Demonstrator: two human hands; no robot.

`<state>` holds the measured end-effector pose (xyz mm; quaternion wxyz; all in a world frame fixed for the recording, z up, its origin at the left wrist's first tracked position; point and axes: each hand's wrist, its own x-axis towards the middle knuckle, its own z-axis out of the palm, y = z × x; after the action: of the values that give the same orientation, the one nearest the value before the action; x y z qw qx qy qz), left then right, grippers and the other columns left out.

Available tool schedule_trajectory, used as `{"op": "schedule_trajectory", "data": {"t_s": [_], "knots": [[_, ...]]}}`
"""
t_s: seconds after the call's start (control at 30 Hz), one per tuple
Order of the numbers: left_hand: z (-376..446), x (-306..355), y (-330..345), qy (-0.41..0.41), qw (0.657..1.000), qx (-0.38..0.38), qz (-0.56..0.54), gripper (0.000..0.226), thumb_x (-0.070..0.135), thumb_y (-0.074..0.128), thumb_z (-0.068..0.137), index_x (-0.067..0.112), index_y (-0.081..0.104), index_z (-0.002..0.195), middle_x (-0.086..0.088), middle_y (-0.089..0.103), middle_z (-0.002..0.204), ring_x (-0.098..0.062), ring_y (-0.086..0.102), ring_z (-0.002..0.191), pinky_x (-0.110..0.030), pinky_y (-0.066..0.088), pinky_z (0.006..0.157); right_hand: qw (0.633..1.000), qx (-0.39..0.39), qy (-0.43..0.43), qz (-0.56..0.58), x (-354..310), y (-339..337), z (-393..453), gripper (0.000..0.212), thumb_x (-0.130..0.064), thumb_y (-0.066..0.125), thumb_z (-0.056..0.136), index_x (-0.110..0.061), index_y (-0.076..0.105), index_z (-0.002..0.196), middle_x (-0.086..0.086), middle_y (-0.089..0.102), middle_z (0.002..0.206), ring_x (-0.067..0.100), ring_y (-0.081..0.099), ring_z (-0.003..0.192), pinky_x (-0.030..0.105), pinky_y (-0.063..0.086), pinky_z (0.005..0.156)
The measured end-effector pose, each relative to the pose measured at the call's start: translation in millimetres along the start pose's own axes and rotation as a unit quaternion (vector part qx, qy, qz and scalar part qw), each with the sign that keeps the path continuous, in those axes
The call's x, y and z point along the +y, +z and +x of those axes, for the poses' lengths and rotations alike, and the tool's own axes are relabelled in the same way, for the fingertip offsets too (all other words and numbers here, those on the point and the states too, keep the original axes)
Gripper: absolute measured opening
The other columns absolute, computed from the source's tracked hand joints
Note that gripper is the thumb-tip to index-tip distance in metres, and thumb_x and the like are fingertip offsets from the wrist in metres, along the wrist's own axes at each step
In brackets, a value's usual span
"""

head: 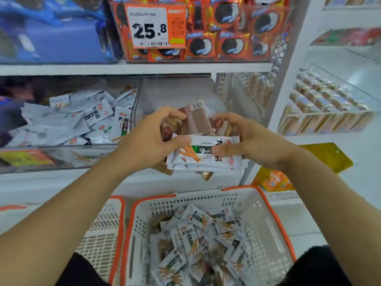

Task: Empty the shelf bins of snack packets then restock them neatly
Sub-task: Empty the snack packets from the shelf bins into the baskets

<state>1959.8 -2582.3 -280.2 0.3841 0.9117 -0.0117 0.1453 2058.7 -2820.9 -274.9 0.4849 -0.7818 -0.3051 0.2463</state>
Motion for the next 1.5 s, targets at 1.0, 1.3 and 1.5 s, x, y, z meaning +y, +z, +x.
{"op": "schedule_trajectory", "data": {"t_s": [1.0,1.3,1.5], "knots": [[208,-147,68,-0.192,0.881,-0.229,0.366,0.102,0.067,0.073,0.075,0.025,0.027,0.156,-0.009,0.041,0.151,-0.033,0.043,0.136,-0.038,0.039,0.106,0.942,0.011,0.229,-0.245,63,-13,265,0.124,-0.033,0.096,0.063,-0.024,0.017,0.157,0.012,0.044,0.143,0.029,0.061,0.111,0.033,0.061,0.063],[185,-141,58,-0.200,0.924,-0.229,0.232,0.063,0.050,0.095,0.053,0.034,0.060,0.104,0.011,0.066,0.107,-0.017,0.063,0.095,-0.030,0.052,0.088,0.959,-0.101,0.244,-0.099,54,2,242,0.055,0.000,0.088,0.070,-0.007,0.066,0.120,0.006,0.075,0.111,0.022,0.070,0.103,0.037,0.056,0.096],[151,-119,51,-0.211,0.956,-0.192,0.071,0.052,0.038,0.096,0.053,0.035,0.062,0.092,0.008,0.070,0.114,-0.017,0.066,0.108,-0.034,0.050,0.103,0.961,-0.143,0.231,0.056,35,3,207,0.027,0.007,0.065,0.092,-0.013,0.064,0.110,0.006,0.072,0.109,0.023,0.068,0.101,0.040,0.055,0.093]]}}
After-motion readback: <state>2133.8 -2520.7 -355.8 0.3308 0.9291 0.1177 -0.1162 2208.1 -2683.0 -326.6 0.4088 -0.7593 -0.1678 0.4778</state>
